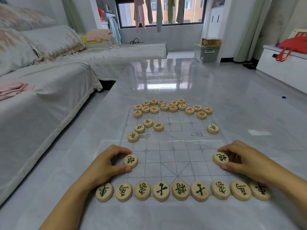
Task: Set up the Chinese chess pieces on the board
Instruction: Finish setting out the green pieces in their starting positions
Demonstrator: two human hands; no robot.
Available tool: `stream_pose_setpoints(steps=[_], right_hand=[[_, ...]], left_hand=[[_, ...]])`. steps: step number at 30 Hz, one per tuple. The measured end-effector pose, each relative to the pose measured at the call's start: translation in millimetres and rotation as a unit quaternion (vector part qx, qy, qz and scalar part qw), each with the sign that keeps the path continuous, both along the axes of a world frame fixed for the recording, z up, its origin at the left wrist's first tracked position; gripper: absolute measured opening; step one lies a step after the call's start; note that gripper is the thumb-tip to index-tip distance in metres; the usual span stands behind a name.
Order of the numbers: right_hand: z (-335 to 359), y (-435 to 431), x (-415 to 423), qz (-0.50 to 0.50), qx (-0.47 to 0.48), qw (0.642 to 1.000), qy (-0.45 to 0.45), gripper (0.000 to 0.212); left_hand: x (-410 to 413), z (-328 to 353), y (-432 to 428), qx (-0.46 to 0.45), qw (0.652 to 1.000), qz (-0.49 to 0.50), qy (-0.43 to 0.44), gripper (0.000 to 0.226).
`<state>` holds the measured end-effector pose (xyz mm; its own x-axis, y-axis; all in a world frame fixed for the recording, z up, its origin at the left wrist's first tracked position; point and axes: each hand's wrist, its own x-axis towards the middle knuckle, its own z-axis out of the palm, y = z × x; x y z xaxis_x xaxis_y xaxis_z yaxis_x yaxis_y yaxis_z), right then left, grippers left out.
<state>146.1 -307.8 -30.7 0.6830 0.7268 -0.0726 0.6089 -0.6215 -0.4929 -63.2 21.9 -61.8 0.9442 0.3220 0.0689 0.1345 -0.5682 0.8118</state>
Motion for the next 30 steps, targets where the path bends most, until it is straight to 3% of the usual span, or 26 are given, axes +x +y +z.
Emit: stream_pose_setpoints(steps=[4,11,15,22,26,30], right_hand=[[0,0,0,0.004,-0.001,1.0,0.0,0.03],[0,-1,1,0.005,-0.002,1.0,-0.002,0.03],[0,0,1,0.005,-0.005,1.0,0.0,0.03],[3,-4,20,-0.032,0.06,0.997,0.023,0.024],[1,5,54,-0.084,0.04,0.995,-0.044,0.037],[-2,25,76,-0.097,0.011,0.994,-0.046,0.051]], left_hand=[[0,-2,1,0.008,1.0,0.005,-0.002,0.044],[0,-2,2,0.011,1.0,0.001,-0.001,0.044],[-1,1,1,0.007,1.0,-0.002,0.002,0.063],[0,0,0,-0.02,1.0,0.006,-0.012,0.069],[-1,3,-1,-0.03,0.999,0.017,-0.008,0.066],[-2,6,-3,-0.051,0.998,0.03,-0.005,0.044]])
